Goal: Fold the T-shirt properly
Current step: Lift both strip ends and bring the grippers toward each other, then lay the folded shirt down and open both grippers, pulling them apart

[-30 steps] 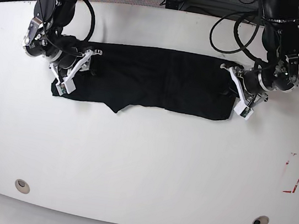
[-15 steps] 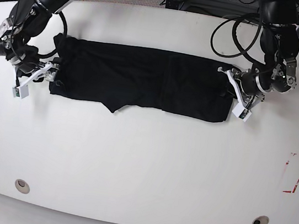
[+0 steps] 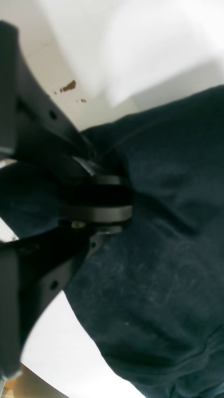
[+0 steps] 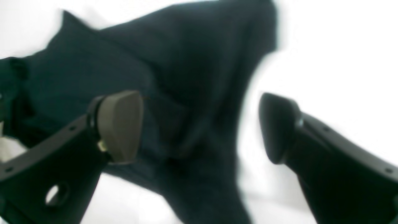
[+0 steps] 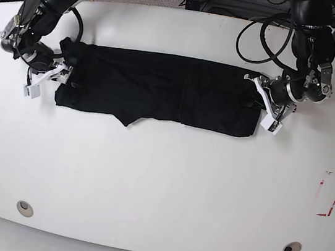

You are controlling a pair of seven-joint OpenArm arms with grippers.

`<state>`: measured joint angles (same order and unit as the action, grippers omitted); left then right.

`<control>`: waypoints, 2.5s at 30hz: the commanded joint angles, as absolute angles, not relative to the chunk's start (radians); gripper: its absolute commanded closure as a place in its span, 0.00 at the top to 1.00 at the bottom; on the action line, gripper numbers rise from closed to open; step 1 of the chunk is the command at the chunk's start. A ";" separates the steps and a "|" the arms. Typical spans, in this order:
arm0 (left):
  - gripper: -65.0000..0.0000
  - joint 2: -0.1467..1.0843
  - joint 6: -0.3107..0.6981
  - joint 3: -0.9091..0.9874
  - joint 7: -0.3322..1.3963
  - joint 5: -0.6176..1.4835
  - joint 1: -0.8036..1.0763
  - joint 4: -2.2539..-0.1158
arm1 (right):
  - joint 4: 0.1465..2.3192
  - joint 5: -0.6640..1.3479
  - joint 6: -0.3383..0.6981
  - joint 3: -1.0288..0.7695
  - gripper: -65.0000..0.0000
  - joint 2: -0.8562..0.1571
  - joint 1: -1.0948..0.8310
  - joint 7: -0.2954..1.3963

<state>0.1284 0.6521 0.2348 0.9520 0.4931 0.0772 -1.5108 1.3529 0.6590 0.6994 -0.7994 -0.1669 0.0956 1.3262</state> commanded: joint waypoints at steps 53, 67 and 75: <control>0.09 0.105 0.576 -0.071 0.822 0.487 0.001 -1.302 | 1.913 0.923 0.698 -0.361 0.00 0.111 -0.004 1.356; 0.09 0.105 0.576 -0.070 0.820 0.487 0.022 -1.303 | 1.679 0.900 0.698 -0.174 0.00 0.088 0.053 1.176; 0.09 0.105 0.576 -0.064 0.820 0.490 0.022 -1.307 | 1.580 0.898 0.698 -0.148 0.21 0.085 0.064 1.082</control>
